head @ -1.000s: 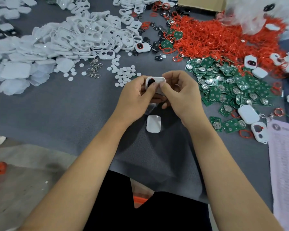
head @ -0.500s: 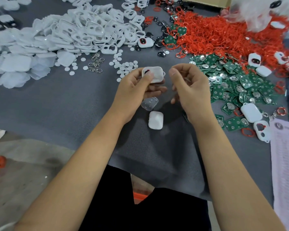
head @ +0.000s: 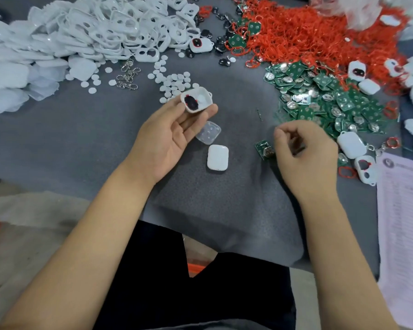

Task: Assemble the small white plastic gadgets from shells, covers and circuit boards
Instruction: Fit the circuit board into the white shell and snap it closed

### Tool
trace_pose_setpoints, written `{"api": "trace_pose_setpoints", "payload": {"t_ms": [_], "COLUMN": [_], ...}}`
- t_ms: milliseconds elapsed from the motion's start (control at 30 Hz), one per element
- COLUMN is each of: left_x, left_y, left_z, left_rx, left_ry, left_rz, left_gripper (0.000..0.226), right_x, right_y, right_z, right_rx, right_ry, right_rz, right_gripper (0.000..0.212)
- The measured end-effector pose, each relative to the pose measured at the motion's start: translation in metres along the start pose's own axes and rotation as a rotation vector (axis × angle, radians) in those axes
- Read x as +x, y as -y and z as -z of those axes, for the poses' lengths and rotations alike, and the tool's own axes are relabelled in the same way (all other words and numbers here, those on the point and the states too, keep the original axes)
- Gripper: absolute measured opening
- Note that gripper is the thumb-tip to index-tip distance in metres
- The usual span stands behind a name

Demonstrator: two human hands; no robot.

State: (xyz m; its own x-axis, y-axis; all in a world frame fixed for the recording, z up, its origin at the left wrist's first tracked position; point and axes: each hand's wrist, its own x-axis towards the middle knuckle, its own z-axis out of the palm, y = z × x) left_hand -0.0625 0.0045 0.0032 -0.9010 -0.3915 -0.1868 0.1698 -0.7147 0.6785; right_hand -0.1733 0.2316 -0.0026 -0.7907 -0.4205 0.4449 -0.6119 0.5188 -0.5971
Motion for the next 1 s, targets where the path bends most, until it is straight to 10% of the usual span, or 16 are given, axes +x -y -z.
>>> {"api": "trace_pose_setpoints", "payload": {"t_ms": [1000], "left_x": [-0.004], "left_y": [-0.005], "left_z": [-0.003], "left_rx": [0.003], "left_ry": [-0.063], "left_rz": [0.072], "left_gripper": [0.037], "right_x": [0.033], "right_y": [0.043], "right_z": [-0.036], "right_rx": [-0.111], "right_ry": [0.316], "right_rz": [0.266], "right_gripper": [0.023]}}
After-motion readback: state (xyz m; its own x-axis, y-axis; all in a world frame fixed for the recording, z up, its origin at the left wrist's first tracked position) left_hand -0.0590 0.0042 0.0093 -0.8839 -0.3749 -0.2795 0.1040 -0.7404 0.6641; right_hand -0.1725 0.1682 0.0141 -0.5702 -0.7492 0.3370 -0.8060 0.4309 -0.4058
